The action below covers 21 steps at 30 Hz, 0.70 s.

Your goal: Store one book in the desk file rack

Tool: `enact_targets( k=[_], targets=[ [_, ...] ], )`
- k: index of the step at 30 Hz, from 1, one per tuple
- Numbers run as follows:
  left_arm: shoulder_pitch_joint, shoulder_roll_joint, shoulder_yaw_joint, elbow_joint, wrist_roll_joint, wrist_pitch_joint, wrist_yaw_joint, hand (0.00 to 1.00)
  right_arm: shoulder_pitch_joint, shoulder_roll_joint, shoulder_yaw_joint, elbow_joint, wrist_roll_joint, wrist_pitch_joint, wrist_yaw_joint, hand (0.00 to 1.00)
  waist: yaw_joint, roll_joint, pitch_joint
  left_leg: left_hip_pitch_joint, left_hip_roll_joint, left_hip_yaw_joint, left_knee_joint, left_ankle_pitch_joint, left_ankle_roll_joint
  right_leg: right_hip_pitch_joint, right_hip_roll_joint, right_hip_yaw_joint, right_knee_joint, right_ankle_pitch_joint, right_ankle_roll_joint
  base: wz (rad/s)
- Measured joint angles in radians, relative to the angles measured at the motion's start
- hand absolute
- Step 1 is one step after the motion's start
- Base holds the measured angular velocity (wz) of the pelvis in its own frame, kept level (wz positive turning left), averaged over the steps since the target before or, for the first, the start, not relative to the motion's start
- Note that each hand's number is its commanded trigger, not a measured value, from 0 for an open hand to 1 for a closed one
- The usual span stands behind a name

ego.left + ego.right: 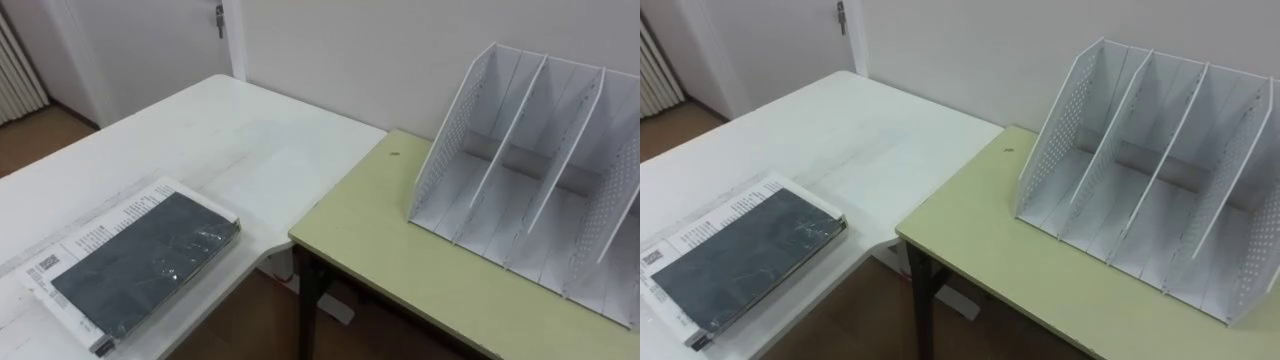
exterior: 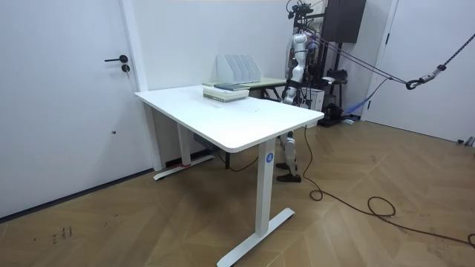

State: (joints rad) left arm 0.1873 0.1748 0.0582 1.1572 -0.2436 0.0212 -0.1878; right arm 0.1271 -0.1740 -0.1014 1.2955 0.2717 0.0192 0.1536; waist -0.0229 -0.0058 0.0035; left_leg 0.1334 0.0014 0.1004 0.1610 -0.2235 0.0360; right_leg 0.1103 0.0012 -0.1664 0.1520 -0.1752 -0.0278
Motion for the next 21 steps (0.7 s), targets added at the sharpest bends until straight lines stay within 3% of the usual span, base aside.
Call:
enact_targets(
  k=[11, 21],
  targets=[
    [-0.012, -0.003, -0.002, -0.001, 0.077, -0.03, 0.01, 0.0, 0.0, 0.001, 0.002, -0.001, -0.009, -0.021, 0.0, 0.0, -0.004, -0.001, -0.0001, -0.003, 0.0, 0.003, 0.0, 0.0, 0.0, 0.003, 0.0, -0.001, 0.0, 0.0, 0.0, 0.0],
    [-0.044, 0.002, -0.043, -0.056, 0.314, -0.057, 0.012, 0.0, -0.009, -0.003, 0.04, 0.0, -0.031, -0.053, 0.002, 0.0, -0.024, -0.006, 0.0009, -0.001, -0.001, 0.004, 0.002, 0.0, 0.0, 0.001, 0.0, -0.001, -0.001, 0.0, 0.0, 0.0]
  ],
)
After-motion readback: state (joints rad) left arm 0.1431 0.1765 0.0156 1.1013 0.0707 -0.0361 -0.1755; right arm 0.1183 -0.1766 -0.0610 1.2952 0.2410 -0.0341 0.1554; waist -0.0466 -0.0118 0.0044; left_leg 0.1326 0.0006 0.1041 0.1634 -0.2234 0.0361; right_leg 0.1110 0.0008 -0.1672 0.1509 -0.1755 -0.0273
